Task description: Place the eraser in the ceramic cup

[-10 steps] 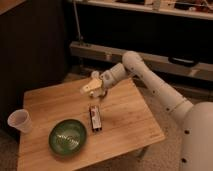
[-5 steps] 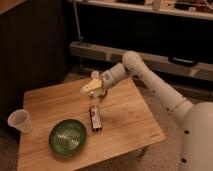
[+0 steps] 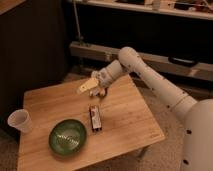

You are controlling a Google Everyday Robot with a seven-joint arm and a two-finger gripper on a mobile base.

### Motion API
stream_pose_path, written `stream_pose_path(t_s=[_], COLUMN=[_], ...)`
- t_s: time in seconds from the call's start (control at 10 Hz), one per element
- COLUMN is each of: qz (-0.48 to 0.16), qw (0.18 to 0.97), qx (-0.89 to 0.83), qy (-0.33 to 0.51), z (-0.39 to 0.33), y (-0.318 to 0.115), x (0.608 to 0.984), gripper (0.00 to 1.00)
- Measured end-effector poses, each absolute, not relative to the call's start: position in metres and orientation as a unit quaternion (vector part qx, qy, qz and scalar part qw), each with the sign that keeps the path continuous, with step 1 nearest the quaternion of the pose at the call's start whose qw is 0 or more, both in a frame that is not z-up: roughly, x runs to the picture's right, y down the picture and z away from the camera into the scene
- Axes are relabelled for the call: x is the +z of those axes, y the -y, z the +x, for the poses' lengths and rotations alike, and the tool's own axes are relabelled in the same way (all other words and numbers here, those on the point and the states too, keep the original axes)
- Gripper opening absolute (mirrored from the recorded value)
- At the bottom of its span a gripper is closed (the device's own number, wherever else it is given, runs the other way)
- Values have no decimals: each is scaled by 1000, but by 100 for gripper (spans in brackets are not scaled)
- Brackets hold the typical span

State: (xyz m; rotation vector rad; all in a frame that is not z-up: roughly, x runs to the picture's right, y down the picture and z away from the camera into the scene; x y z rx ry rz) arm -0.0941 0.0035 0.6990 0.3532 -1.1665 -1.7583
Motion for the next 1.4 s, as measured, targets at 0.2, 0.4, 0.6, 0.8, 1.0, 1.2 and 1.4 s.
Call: stream_pose_path(t_s=[0.2, 0.4, 0.6, 0.8, 1.0, 1.2, 1.4], qz=[80, 38, 15, 7, -1, -20, -41], qw=[500, 509, 512, 522, 534, 536, 539], qx=[-776, -799, -805, -798, -793, -796, -794], qy=[377, 318, 300, 300, 293, 281, 279], z=[-93, -87, -82, -73, -64, -64, -64], y=[-1, -3, -14, -27, -28, -23, -24], x=[697, 700, 714, 736, 750, 765, 783], gripper=[80, 80, 80, 80, 80, 80, 80])
